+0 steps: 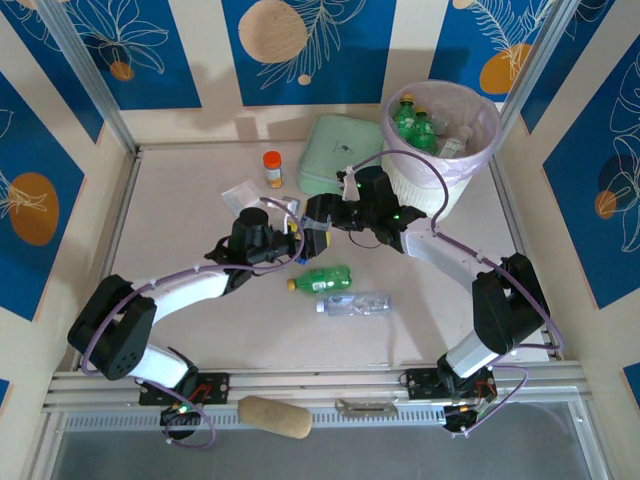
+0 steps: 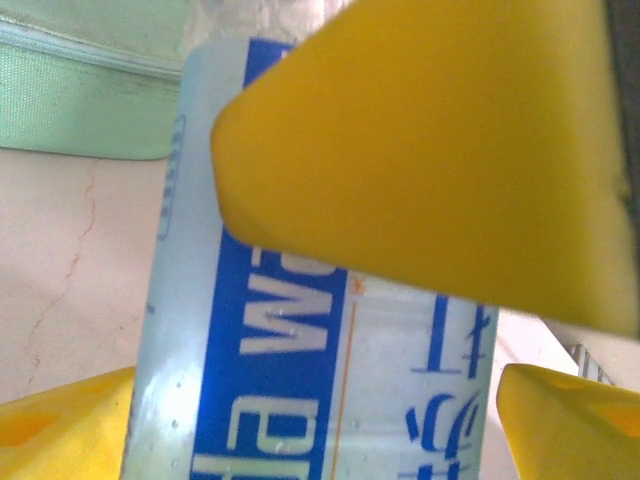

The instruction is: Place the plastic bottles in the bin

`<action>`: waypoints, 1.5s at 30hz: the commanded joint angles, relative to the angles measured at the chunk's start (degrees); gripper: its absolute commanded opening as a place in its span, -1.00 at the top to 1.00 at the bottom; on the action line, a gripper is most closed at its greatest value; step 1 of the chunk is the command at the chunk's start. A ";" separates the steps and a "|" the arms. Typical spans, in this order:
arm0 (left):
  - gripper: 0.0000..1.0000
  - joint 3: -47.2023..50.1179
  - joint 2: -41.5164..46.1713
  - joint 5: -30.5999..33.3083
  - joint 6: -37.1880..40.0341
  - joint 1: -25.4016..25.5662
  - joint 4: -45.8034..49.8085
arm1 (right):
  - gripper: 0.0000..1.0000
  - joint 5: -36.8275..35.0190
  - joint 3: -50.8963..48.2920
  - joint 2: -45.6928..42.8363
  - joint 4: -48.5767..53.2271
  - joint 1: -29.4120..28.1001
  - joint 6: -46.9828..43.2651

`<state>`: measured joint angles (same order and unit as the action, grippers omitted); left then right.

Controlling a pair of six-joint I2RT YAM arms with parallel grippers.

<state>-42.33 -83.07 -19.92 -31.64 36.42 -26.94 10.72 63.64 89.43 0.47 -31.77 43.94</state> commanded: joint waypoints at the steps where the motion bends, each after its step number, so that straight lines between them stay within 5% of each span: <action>1: -0.77 1.75 1.79 -0.09 -0.29 0.57 -1.54 | -0.16 -0.14 0.37 -0.37 -0.40 0.06 -0.57; 12: -0.98 8.17 11.24 13.14 -0.36 -0.50 3.33 | -0.05 -1.66 -0.27 -1.95 0.85 1.51 -1.91; 20: -0.99 8.07 13.83 19.23 -2.81 -6.03 12.98 | -0.01 -3.97 2.52 -6.50 5.90 5.53 -6.44; 28: -0.99 10.93 10.02 14.81 -12.40 -13.04 11.48 | 0.00 -4.15 13.08 -11.99 13.48 12.87 -14.79; 45: -0.99 10.95 4.97 9.72 -13.97 -13.13 6.17 | 0.01 -14.47 32.44 -12.41 18.26 30.02 -25.93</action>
<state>-31.46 -77.12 -7.70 -44.80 23.62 -18.22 -0.64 94.08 76.31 18.17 -3.99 19.90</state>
